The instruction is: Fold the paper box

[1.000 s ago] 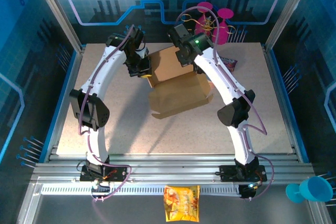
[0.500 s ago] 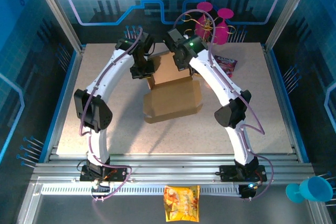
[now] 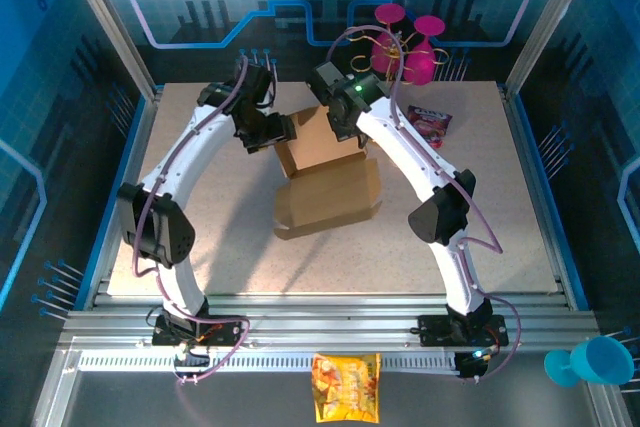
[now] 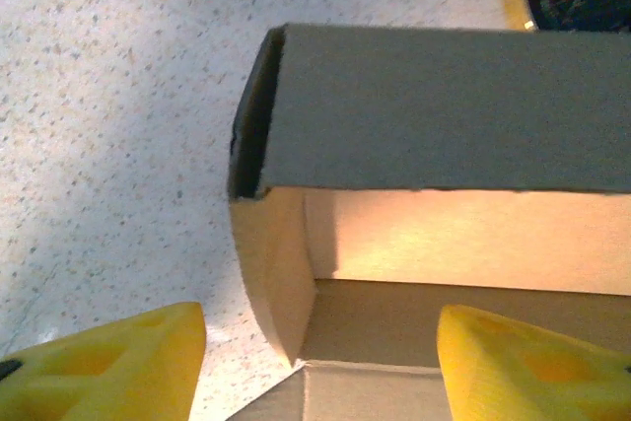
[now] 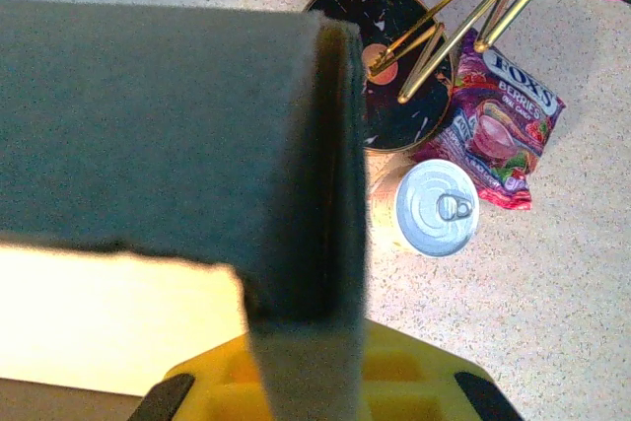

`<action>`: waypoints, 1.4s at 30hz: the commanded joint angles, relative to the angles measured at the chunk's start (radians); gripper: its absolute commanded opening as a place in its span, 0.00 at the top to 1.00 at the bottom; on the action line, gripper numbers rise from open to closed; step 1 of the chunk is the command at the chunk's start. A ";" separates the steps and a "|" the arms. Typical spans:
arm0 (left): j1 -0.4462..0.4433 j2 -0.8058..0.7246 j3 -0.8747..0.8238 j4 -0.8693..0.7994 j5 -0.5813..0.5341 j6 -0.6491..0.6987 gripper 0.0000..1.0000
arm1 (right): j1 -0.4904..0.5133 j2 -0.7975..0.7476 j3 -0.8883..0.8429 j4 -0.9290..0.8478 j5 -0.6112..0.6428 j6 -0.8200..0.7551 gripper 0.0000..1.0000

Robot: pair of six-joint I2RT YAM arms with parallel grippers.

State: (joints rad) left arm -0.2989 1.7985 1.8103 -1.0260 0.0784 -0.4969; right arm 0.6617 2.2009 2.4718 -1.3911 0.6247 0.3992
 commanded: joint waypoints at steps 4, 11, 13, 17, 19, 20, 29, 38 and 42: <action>0.010 -0.039 -0.021 0.000 0.040 0.034 0.36 | -0.010 -0.031 0.010 0.007 -0.026 0.000 1.00; 0.011 -0.056 -0.113 0.054 -0.014 0.026 0.40 | -0.021 -0.030 0.013 0.003 -0.052 0.001 1.00; 0.011 -0.043 -0.120 0.072 -0.037 0.021 0.42 | -0.023 -0.029 0.014 0.001 -0.055 0.000 1.00; 0.011 -0.041 -0.148 0.140 -0.082 0.007 0.50 | -0.025 -0.027 0.015 0.001 -0.063 -0.005 1.00; 0.011 -0.037 -0.158 0.176 -0.086 0.000 0.54 | -0.025 -0.027 0.015 0.001 -0.066 -0.006 1.00; 0.010 -0.032 -0.160 0.192 -0.085 -0.005 0.56 | -0.025 -0.026 0.015 0.002 -0.068 -0.006 1.00; -0.002 0.028 -0.132 0.172 -0.168 -0.006 0.90 | -0.032 -0.017 0.027 0.001 -0.061 -0.003 1.00; -0.013 0.038 -0.099 0.107 -0.246 0.002 1.00 | -0.033 0.005 0.057 -0.005 -0.056 0.006 1.00; -0.017 0.020 -0.087 0.109 -0.206 -0.004 0.83 | -0.035 0.013 0.060 -0.004 -0.072 0.001 1.00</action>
State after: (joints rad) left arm -0.3183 1.8210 1.6951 -0.8593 -0.0906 -0.4931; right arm 0.6418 2.2055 2.4947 -1.3800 0.5453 0.3920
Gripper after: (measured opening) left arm 0.114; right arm 0.084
